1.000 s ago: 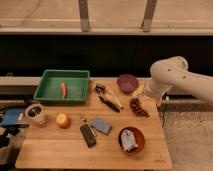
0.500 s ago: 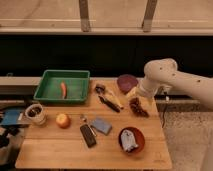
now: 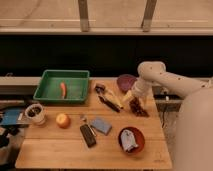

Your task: Place grapes in tray

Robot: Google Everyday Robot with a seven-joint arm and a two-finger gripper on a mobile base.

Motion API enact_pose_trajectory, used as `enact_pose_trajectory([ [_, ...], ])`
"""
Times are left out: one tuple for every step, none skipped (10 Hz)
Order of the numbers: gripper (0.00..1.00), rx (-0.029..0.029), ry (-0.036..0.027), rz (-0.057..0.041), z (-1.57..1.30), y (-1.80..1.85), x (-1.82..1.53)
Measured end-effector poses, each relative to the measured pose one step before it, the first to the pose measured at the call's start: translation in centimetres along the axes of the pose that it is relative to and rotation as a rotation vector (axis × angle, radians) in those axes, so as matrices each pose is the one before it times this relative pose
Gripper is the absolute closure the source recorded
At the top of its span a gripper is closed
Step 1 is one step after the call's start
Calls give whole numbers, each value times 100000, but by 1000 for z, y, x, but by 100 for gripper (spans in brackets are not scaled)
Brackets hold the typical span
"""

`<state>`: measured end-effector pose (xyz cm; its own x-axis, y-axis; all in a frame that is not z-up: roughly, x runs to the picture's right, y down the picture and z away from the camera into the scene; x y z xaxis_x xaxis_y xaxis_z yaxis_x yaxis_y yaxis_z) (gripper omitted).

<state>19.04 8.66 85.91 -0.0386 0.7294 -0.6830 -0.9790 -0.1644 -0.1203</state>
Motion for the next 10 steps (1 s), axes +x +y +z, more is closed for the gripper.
enact_pose_trajectory([
  [20, 29, 1440, -474, 907, -38, -288],
  [20, 574, 2372, -115, 1601, -269, -384],
  [20, 384, 1431, 913, 783, -454, -209],
  [20, 532, 1754, 1669, 815, -738, -141],
  [20, 378, 1478, 1903, 891, -605, -169],
  [20, 432, 518, 1552, 420, -227, -157],
  [24, 656, -384, 1450, 11, -319, 2],
  [32, 832, -589, 720, -116, -325, 127],
  [44, 613, -1190, 219, -173, -250, 149],
  [52, 98, -737, 216, -159, -181, 98],
])
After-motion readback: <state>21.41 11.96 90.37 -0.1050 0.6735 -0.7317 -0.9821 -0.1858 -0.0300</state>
